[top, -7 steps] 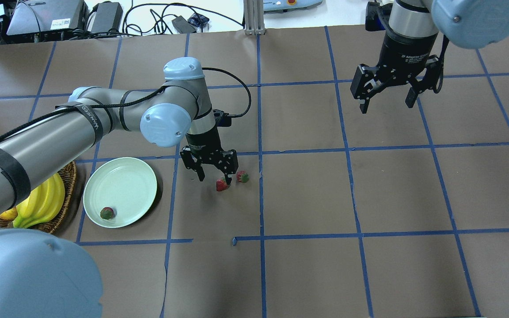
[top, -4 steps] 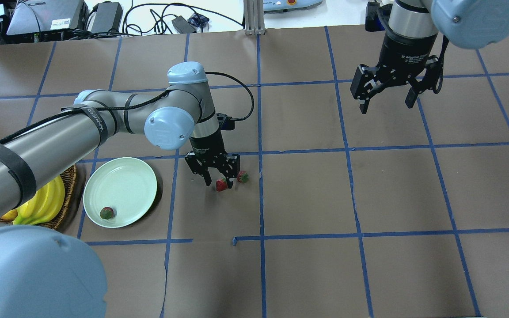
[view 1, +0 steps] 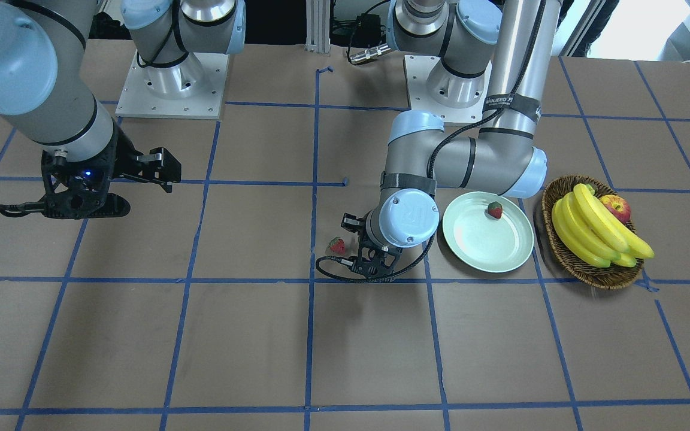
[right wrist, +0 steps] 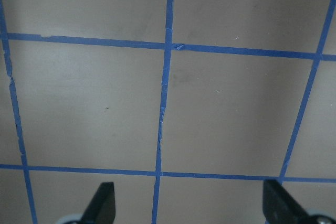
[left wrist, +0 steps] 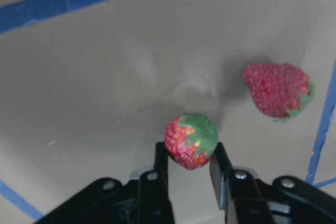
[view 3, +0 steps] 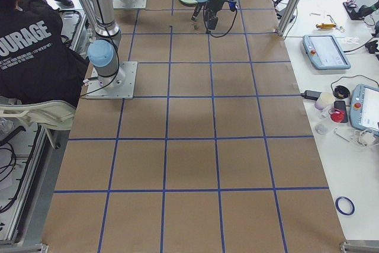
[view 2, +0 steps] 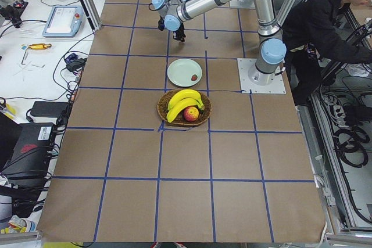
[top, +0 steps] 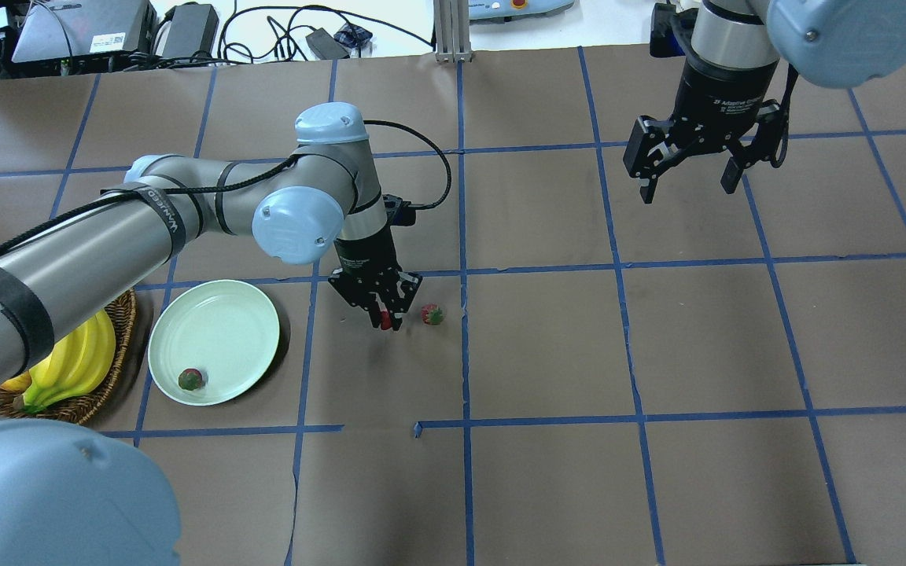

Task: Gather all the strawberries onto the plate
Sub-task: 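Lower the left gripper, grasp a second strawberry and lift it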

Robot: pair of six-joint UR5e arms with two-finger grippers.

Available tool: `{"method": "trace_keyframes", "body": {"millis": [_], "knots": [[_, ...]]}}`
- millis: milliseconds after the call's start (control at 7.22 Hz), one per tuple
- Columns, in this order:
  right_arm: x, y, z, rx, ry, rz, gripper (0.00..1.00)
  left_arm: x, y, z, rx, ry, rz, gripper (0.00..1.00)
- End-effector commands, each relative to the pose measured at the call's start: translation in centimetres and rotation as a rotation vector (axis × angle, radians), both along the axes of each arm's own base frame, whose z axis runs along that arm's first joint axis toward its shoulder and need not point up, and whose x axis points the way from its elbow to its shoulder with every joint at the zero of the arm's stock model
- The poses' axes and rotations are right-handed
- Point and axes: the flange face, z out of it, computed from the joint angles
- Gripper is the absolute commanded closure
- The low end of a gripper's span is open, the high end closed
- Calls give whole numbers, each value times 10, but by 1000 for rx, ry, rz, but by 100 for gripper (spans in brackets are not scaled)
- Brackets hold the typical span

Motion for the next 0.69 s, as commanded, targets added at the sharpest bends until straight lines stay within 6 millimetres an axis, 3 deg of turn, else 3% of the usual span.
{"method": "trace_keyframes", "body": {"millis": [0,277,554], "knots": [[0,0,0,-3,0,2,0,22,-16,41,-65,-75,-37,100],[0,0,0,-1,0,0,0,111,-25,46,6,-156,-118,100],[0,0,0,-1,-1,-2,0,186,-18,30,107,-257,-211,100]]}}
